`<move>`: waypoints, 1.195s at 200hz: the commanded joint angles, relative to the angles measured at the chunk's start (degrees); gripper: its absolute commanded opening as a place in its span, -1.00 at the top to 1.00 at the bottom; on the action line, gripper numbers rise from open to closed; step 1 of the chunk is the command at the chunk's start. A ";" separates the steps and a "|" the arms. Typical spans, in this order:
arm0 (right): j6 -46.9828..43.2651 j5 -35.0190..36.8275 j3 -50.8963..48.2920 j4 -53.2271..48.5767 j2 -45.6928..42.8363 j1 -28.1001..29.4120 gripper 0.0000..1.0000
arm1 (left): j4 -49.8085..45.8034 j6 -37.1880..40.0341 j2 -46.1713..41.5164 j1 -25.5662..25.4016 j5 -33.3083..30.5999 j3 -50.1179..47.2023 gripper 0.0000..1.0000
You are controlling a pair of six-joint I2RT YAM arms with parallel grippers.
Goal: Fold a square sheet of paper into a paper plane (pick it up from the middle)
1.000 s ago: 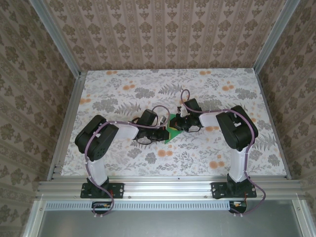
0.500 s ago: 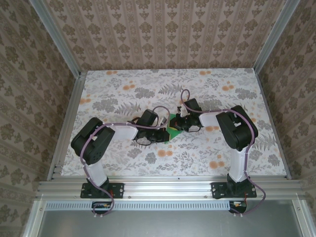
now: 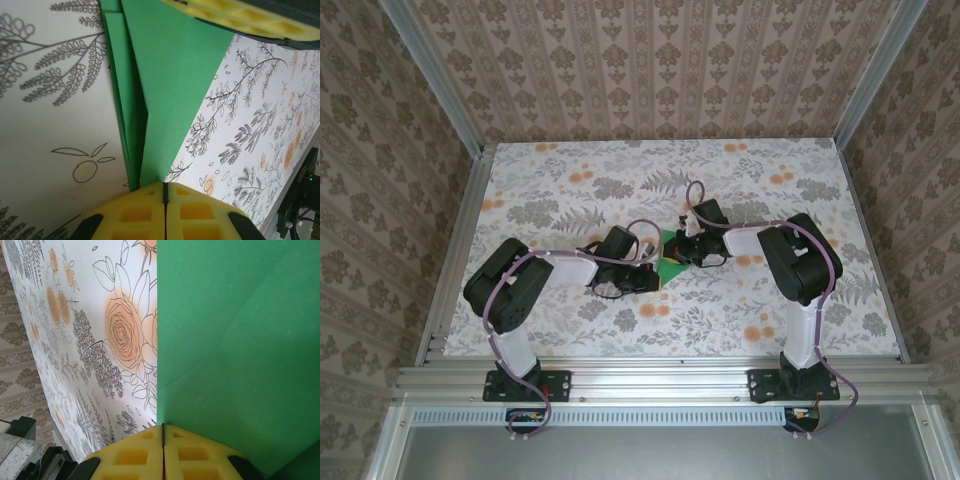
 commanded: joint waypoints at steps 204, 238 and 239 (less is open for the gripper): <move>-1.22 3.79 -0.38 -5.30 3.03 -0.02 0.83 | -2.25 -0.89 -2.08 1.76 0.33 6.99 0.86; -1.21 3.88 -0.47 -5.43 2.73 -0.09 0.81 | -2.10 -0.65 1.24 0.99 -0.79 7.91 0.87; -1.21 3.88 -0.46 -5.44 2.77 -0.09 0.81 | -2.17 -0.65 1.32 0.97 -0.85 7.94 0.87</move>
